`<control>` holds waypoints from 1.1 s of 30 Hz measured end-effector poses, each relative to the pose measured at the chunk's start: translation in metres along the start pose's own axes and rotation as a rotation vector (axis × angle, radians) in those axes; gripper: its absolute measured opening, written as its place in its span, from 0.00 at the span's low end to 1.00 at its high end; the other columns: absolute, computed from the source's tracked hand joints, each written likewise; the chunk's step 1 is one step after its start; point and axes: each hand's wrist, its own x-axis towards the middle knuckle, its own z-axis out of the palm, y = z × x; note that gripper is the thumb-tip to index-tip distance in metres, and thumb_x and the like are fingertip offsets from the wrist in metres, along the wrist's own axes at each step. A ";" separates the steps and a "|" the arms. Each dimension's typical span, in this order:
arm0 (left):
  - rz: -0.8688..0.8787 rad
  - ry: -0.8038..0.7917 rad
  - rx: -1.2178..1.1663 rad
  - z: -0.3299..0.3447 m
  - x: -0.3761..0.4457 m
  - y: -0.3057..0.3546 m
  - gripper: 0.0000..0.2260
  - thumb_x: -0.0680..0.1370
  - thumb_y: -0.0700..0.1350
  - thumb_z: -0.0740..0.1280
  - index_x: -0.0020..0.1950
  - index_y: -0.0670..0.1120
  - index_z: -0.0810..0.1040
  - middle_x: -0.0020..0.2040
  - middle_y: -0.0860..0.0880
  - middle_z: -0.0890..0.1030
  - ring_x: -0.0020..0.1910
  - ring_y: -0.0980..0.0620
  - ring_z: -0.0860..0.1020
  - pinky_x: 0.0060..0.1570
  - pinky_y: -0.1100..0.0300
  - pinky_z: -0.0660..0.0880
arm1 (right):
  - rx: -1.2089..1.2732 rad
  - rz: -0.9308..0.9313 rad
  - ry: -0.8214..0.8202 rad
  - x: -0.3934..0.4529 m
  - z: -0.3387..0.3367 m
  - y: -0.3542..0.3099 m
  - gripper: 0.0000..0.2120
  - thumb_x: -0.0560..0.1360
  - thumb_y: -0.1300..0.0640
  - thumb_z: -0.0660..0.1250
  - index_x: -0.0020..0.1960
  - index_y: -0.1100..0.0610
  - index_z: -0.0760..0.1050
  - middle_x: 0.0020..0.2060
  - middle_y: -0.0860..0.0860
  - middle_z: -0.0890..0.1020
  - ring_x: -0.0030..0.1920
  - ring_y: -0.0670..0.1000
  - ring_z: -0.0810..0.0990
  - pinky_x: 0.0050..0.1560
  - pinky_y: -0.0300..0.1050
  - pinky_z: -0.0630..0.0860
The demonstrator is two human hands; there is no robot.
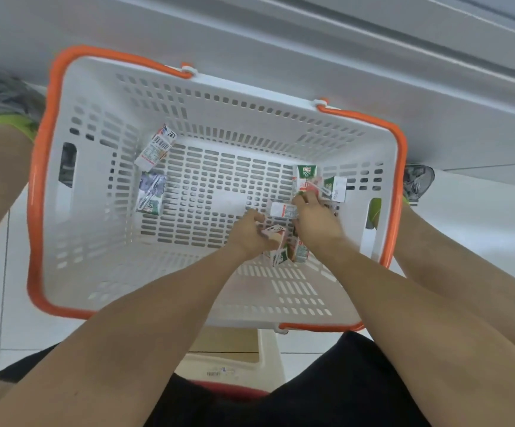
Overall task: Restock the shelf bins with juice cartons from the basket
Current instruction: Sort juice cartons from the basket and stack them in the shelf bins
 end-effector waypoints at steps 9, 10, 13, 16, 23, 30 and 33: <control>-0.245 -0.193 -0.400 -0.097 -0.055 0.015 0.08 0.73 0.33 0.74 0.40 0.39 0.76 0.51 0.43 0.78 0.51 0.47 0.81 0.57 0.53 0.80 | 0.247 0.075 -0.107 -0.025 -0.084 -0.013 0.16 0.70 0.54 0.74 0.52 0.60 0.73 0.45 0.55 0.79 0.46 0.56 0.81 0.37 0.43 0.72; -0.242 -0.217 -0.438 -0.106 -0.063 0.021 0.08 0.72 0.32 0.74 0.41 0.38 0.75 0.54 0.42 0.77 0.54 0.46 0.80 0.57 0.52 0.80 | 0.255 0.082 -0.129 -0.031 -0.099 -0.014 0.13 0.69 0.55 0.75 0.43 0.59 0.72 0.38 0.54 0.76 0.39 0.53 0.78 0.33 0.41 0.69; -0.173 -0.242 -0.621 -0.131 -0.088 0.051 0.19 0.71 0.32 0.75 0.59 0.36 0.75 0.63 0.36 0.75 0.60 0.43 0.77 0.54 0.50 0.80 | 0.387 0.071 -0.187 -0.052 -0.147 -0.014 0.20 0.66 0.55 0.76 0.29 0.57 0.65 0.27 0.52 0.65 0.26 0.51 0.68 0.25 0.42 0.69; 0.005 -0.269 -0.720 -0.150 -0.125 0.100 0.16 0.75 0.31 0.70 0.62 0.40 0.78 0.60 0.38 0.80 0.59 0.41 0.80 0.53 0.50 0.81 | 0.742 0.105 -0.176 -0.076 -0.199 -0.008 0.14 0.65 0.60 0.78 0.35 0.60 0.72 0.33 0.57 0.68 0.31 0.52 0.74 0.29 0.41 0.79; 0.376 -0.333 -0.650 -0.194 -0.225 0.201 0.31 0.51 0.48 0.87 0.50 0.39 0.86 0.51 0.36 0.84 0.48 0.41 0.84 0.45 0.56 0.82 | 1.392 -0.114 -0.182 -0.138 -0.306 -0.017 0.10 0.67 0.57 0.78 0.43 0.62 0.83 0.44 0.59 0.85 0.46 0.54 0.83 0.57 0.52 0.81; 0.389 -0.317 -0.558 -0.208 -0.258 0.240 0.24 0.65 0.49 0.77 0.56 0.38 0.83 0.51 0.31 0.82 0.46 0.36 0.83 0.44 0.49 0.82 | 1.654 -0.412 -0.421 -0.167 -0.328 -0.021 0.26 0.71 0.62 0.74 0.68 0.62 0.72 0.56 0.59 0.80 0.51 0.54 0.82 0.53 0.54 0.82; 0.382 -0.371 -0.570 -0.211 -0.253 0.245 0.28 0.69 0.50 0.67 0.65 0.37 0.76 0.54 0.29 0.80 0.45 0.35 0.83 0.46 0.50 0.80 | 1.616 -0.523 -0.376 -0.165 -0.334 -0.021 0.38 0.65 0.57 0.81 0.71 0.57 0.68 0.60 0.59 0.79 0.53 0.56 0.82 0.50 0.54 0.82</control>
